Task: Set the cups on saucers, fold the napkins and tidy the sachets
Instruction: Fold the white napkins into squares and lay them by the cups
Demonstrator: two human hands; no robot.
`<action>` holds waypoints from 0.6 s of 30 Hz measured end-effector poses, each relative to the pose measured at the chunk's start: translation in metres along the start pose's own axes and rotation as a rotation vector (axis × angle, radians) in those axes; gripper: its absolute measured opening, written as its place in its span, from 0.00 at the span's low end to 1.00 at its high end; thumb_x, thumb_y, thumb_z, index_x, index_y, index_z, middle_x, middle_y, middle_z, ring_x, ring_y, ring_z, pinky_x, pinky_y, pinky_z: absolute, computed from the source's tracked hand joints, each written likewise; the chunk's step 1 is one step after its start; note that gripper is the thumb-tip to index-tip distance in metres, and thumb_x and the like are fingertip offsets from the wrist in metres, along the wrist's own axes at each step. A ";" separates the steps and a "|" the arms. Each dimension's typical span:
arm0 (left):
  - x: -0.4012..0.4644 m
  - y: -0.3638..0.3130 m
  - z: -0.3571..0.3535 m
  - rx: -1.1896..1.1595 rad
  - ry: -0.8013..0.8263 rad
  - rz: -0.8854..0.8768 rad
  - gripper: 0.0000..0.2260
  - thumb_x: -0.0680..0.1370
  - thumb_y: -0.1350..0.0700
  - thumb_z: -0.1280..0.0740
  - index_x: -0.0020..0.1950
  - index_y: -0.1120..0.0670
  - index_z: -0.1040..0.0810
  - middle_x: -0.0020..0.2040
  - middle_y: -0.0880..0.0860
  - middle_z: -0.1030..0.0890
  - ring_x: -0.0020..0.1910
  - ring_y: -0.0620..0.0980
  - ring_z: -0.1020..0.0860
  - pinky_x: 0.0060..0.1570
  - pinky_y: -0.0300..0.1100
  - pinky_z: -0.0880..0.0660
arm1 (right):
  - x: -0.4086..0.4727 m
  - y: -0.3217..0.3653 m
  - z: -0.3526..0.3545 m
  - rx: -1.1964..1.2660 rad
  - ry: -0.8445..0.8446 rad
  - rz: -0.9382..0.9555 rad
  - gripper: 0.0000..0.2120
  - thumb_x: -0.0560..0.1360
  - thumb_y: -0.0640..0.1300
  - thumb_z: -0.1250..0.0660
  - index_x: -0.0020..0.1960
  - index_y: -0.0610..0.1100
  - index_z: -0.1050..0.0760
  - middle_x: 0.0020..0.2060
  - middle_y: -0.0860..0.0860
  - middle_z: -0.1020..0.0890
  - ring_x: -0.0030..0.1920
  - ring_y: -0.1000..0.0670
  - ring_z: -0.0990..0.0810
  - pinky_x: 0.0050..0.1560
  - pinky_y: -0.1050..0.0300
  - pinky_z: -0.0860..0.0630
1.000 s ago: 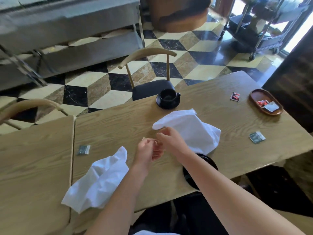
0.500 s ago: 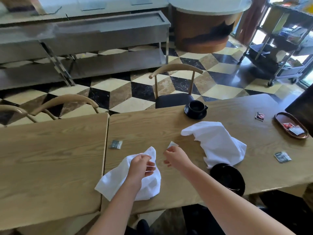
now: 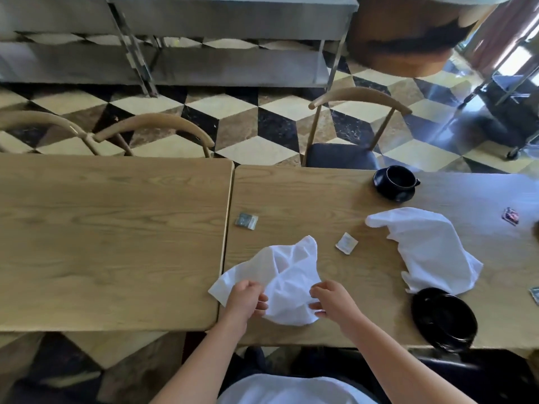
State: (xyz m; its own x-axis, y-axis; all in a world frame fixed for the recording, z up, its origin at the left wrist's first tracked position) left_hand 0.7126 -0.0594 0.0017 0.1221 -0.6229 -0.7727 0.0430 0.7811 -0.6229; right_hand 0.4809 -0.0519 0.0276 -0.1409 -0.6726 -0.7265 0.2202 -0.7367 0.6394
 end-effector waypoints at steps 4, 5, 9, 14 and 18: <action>0.007 0.000 -0.003 0.275 -0.084 -0.050 0.10 0.75 0.54 0.32 0.53 0.58 0.23 0.46 0.53 0.19 0.43 0.53 0.20 0.43 0.47 0.19 | 0.010 -0.005 -0.003 -0.079 0.014 -0.050 0.06 0.73 0.42 0.35 0.48 0.40 0.24 0.41 0.46 0.20 0.38 0.49 0.16 0.37 0.56 0.22; 0.007 -0.003 -0.004 0.436 -0.126 -0.092 0.13 0.75 0.52 0.30 0.55 0.56 0.24 0.51 0.52 0.21 0.48 0.53 0.21 0.47 0.47 0.21 | 0.012 -0.008 -0.006 -0.103 0.031 -0.064 0.05 0.74 0.41 0.35 0.47 0.41 0.25 0.41 0.46 0.21 0.37 0.49 0.16 0.38 0.56 0.22; 0.005 -0.009 -0.013 0.721 -0.208 -0.222 0.15 0.76 0.49 0.29 0.61 0.53 0.22 0.59 0.54 0.25 0.61 0.56 0.27 0.55 0.46 0.25 | 0.014 -0.026 -0.017 -0.141 0.080 -0.148 0.10 0.75 0.41 0.34 0.54 0.36 0.24 0.44 0.47 0.21 0.35 0.50 0.17 0.37 0.56 0.24; -0.007 -0.032 -0.026 0.674 -0.190 -0.395 0.06 0.80 0.52 0.34 0.44 0.52 0.23 0.43 0.50 0.18 0.46 0.50 0.20 0.42 0.43 0.24 | 0.013 -0.015 -0.028 -0.021 0.139 -0.164 0.13 0.80 0.48 0.36 0.55 0.39 0.21 0.44 0.47 0.15 0.38 0.49 0.17 0.43 0.54 0.22; -0.039 -0.062 -0.049 0.676 -0.049 -0.666 0.06 0.82 0.51 0.35 0.45 0.48 0.23 0.34 0.44 0.21 0.34 0.41 0.23 0.33 0.32 0.33 | 0.013 0.020 -0.026 0.115 0.194 -0.173 0.24 0.76 0.64 0.35 0.52 0.42 0.19 0.42 0.47 0.13 0.42 0.48 0.13 0.40 0.56 0.19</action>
State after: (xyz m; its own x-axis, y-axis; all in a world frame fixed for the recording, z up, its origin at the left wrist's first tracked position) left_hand 0.6562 -0.0857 0.0651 -0.0933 -0.9587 -0.2687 0.6815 0.1353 -0.7192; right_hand 0.5085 -0.0738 0.0246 0.0226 -0.5184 -0.8548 0.0960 -0.8500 0.5180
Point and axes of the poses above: each hand's wrist, its own x-axis towards the middle knuckle, its own z-axis out of the back of the hand, y = z × x, the point moved 6 cm from there along x, towards the middle knuckle
